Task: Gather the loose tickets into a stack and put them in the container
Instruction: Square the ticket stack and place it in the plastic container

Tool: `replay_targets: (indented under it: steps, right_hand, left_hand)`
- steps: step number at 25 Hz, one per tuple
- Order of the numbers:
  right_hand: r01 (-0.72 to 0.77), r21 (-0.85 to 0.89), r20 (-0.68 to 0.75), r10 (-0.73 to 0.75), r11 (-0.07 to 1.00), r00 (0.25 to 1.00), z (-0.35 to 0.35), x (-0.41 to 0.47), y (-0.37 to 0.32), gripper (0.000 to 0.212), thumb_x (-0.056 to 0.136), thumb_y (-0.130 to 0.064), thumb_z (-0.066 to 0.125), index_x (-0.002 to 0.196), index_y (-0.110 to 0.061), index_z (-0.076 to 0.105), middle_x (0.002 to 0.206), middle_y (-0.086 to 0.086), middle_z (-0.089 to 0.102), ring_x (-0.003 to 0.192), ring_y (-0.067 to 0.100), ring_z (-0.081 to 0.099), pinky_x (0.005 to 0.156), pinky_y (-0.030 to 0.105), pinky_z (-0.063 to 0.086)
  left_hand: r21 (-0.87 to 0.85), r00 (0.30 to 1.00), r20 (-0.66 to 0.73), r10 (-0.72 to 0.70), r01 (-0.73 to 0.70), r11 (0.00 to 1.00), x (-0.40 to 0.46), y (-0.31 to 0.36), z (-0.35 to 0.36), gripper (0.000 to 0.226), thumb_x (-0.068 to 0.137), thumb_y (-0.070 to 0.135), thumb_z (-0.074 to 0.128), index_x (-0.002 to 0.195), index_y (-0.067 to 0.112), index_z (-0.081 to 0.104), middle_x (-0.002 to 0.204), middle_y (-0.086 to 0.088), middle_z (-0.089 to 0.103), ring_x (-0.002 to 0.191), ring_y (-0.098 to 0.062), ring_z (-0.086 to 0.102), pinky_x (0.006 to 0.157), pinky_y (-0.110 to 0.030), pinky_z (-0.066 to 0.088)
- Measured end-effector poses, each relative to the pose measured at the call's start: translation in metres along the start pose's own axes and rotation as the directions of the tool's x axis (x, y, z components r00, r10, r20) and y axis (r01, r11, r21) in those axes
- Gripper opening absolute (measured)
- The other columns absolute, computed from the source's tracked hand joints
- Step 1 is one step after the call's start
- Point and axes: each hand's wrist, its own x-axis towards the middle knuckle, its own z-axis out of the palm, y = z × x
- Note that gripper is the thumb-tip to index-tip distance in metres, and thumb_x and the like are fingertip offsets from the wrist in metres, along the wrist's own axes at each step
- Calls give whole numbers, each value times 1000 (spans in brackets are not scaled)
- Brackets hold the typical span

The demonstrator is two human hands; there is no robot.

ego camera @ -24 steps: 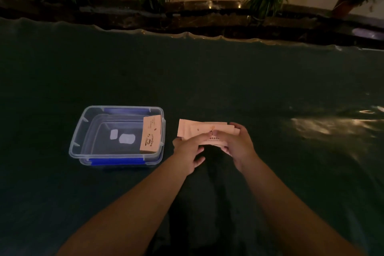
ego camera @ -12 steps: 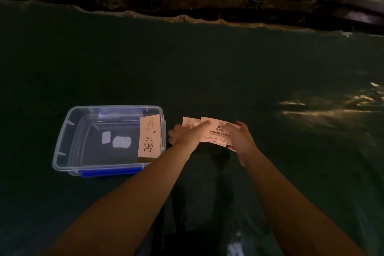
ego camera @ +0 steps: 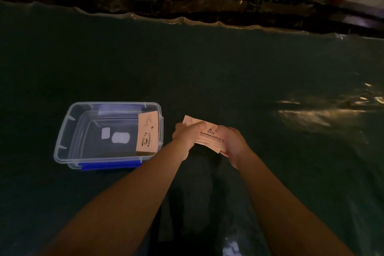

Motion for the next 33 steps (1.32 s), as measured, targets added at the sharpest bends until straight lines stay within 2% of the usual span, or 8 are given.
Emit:
replay_targets:
  steps: [7,12,14,18,24,28,30,33]
  right_hand:
    - [-102,165,346,39,981,937,-36,-52,60,35,95,-33,67,127,-19,71,118,10,81,117,30,70,91,45,56]
    - [-113,138,426,44,984,904,-53,-81,86,53,85,-33,77,134,-14,65,121,13,79,118,33,70,96,46,56]
    - [-77,83,493,26,994,870,-56,-90,89,66,77,-34,84,137,-17,63,121,9,80,121,31,69,97,45,55]
    - [-3,70,607,-40,998,794,-56,-102,89,67,80,-26,79,143,-19,57,135,11,74,128,31,66,106,49,54]
    - [329,-55,593,-235,943,770,-57,-117,74,89,70,-3,77,146,-33,43,135,-1,70,124,20,66,104,47,55]
    - [519,-63,548,-405,853,732,-46,-116,71,91,70,17,77,142,-29,44,127,1,70,108,8,73,79,23,60]
    - [589,-70,510,-478,805,715,-37,-117,69,92,70,7,88,141,-31,43,130,-5,68,112,7,71,86,21,59]
    - [611,-64,469,-517,789,716,-23,-113,68,100,73,0,91,149,-32,34,136,-6,65,118,6,69,105,36,56]
  left_hand:
    - [-116,994,93,64,-53,992,-29,-48,-12,70,75,17,84,136,24,48,107,-6,74,97,-20,72,86,-42,60]
    - [-270,993,60,97,-78,960,-61,-74,-13,103,68,10,93,154,22,36,112,-10,74,97,-25,75,95,-51,57]
    - [-308,992,83,96,-66,949,-76,-80,-11,84,70,15,92,144,14,52,106,-12,78,94,-29,77,92,-54,58]
    - [-114,965,254,70,-42,993,-106,-75,-14,41,83,34,80,120,19,70,101,-9,81,97,-30,76,89,-52,57]
    - [152,889,418,189,-273,950,-129,-73,-29,88,73,2,75,146,24,30,132,-9,60,123,-29,60,107,-56,47]
    - [317,809,483,334,-517,795,-127,-72,-39,103,71,2,81,149,28,20,127,0,59,116,-13,62,96,-31,53]
    - [317,772,488,408,-592,741,-123,-72,-44,109,64,19,87,150,28,22,125,11,58,111,2,62,86,-16,49]
    - [314,732,477,486,-658,684,-105,-75,-48,113,57,37,90,149,30,23,122,17,57,105,20,58,81,-3,46]
